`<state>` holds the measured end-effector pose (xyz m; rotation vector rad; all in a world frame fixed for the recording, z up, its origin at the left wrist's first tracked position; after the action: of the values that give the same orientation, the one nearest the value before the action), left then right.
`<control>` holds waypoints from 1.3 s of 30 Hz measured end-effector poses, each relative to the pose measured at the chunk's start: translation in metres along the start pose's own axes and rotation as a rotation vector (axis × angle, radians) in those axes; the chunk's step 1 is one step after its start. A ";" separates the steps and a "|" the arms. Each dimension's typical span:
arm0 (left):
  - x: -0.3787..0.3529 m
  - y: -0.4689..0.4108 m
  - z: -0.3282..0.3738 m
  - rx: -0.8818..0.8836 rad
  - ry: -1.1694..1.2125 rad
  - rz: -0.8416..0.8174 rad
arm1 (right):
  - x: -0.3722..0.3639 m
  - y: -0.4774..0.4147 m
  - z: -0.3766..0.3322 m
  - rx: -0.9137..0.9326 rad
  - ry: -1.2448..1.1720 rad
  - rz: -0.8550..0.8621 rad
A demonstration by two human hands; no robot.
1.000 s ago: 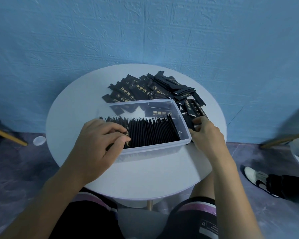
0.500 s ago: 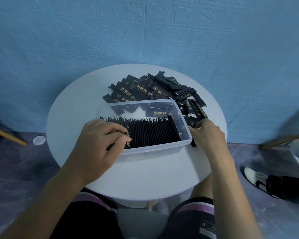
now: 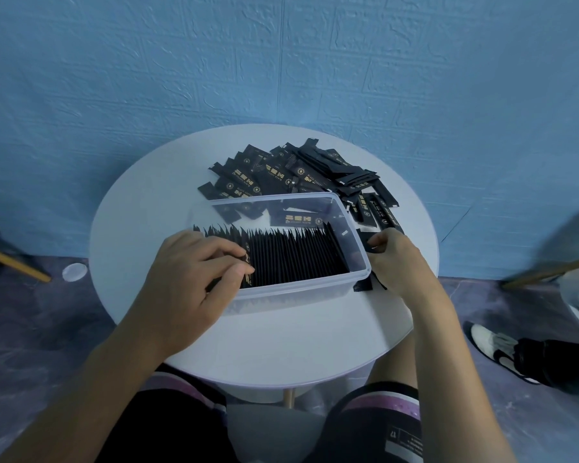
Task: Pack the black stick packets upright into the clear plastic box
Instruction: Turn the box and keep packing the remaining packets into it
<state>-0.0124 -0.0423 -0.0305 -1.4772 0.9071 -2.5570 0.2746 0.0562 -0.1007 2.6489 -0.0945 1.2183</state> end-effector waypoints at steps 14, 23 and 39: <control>0.000 0.000 0.002 -0.013 -0.002 0.002 | 0.012 -0.001 -0.016 0.100 -0.085 -0.031; 0.001 0.001 0.001 -0.013 -0.002 0.017 | 0.000 -0.013 -0.017 0.160 -0.150 -0.076; 0.001 0.000 0.002 -0.018 -0.007 0.009 | 0.017 -0.014 -0.011 0.135 -0.169 0.029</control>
<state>-0.0112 -0.0439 -0.0291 -1.4819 0.9370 -2.5423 0.2798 0.0734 -0.0830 2.8737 -0.0820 1.0414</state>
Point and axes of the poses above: each hand's wrist, its own y-axis away from the middle knuckle, its own x-axis out of the back of the hand, z = x × y, the point moved 10 cm from there along -y, towards the middle knuckle, and after that the axes turned 2 degrees about y, right-handed, at the moved point
